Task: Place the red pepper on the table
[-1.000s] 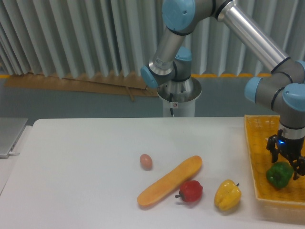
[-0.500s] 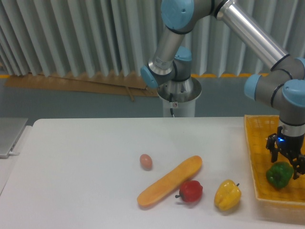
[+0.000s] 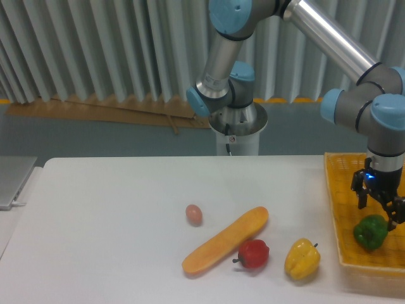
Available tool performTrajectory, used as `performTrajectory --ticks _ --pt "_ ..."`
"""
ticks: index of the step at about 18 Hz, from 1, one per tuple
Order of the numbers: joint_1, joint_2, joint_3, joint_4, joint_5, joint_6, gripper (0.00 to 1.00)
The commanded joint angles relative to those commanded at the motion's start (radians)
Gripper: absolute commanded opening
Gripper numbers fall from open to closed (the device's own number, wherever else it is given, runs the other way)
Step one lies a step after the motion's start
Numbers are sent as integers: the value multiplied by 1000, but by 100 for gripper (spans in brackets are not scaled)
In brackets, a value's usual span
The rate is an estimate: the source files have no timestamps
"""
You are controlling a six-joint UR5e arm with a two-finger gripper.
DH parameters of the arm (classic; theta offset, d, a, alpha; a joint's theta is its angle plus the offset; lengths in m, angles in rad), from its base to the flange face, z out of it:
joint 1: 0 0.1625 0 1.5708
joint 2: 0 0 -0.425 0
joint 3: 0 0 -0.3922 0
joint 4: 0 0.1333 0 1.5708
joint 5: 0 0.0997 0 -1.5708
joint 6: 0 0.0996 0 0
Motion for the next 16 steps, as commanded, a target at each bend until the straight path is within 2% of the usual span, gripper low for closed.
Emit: performTrajectory --ticks 16 --pt "6 3 0 -2 -20 0 100"
